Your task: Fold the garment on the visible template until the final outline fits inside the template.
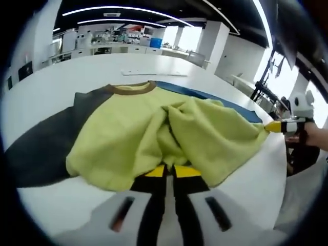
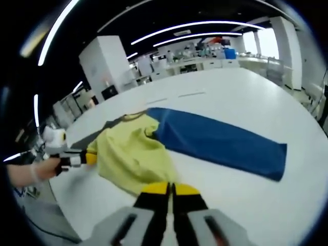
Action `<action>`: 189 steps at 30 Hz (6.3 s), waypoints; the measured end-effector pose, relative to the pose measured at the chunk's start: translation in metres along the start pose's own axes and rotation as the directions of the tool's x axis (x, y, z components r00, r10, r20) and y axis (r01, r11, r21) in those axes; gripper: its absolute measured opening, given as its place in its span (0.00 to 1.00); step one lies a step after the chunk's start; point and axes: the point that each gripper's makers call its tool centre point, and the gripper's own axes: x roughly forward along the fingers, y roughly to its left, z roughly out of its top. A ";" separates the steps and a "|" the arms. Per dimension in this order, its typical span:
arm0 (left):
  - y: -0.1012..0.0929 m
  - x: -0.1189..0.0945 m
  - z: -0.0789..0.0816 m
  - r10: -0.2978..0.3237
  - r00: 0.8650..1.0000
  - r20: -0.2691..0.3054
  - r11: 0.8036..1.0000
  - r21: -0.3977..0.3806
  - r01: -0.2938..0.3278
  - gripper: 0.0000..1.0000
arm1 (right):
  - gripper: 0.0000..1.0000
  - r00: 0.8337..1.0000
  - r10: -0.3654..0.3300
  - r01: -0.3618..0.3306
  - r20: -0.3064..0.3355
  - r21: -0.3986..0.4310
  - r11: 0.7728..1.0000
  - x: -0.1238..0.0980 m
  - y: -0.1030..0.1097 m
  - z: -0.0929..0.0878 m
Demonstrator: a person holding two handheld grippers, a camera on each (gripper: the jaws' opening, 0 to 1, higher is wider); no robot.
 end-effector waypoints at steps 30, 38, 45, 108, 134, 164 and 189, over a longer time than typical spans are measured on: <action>0.031 -0.105 0.017 0.004 0.995 0.098 0.984 -0.179 0.014 0.00 | 0.00 0.998 0.017 -0.017 -0.057 0.004 1.000 -0.021 0.005 -0.024; 0.039 -0.133 -0.002 0.007 0.998 0.060 0.981 -0.195 0.005 0.00 | 0.00 0.993 0.059 -0.058 -0.106 0.012 0.998 -0.035 0.015 -0.039; 0.045 -0.156 -0.018 -0.009 1.000 0.006 0.976 -0.218 0.010 0.00 | 0.00 0.981 0.101 -0.102 -0.163 0.003 0.995 -0.049 0.030 -0.059; 0.008 -0.151 -0.069 -0.169 0.973 -0.155 0.960 -0.250 0.127 0.00 | 0.00 0.951 0.081 -0.091 -0.297 -0.021 0.996 -0.052 0.025 -0.099; -0.004 -0.066 -0.055 -0.210 0.952 -0.223 0.971 -0.161 0.177 0.00 | 0.00 0.954 0.080 -0.083 -0.290 0.002 0.997 -0.050 0.024 -0.101; -0.001 -0.109 -0.054 -0.231 0.944 -0.234 0.971 -0.002 0.237 0.42 | 0.00 0.952 0.085 -0.088 -0.293 0.002 0.996 -0.052 0.025 -0.103; 0.016 -0.100 -0.063 -0.173 0.961 -0.217 0.985 -0.016 0.173 0.09 | 0.00 0.952 0.079 -0.079 -0.297 0.013 0.997 -0.051 0.023 -0.106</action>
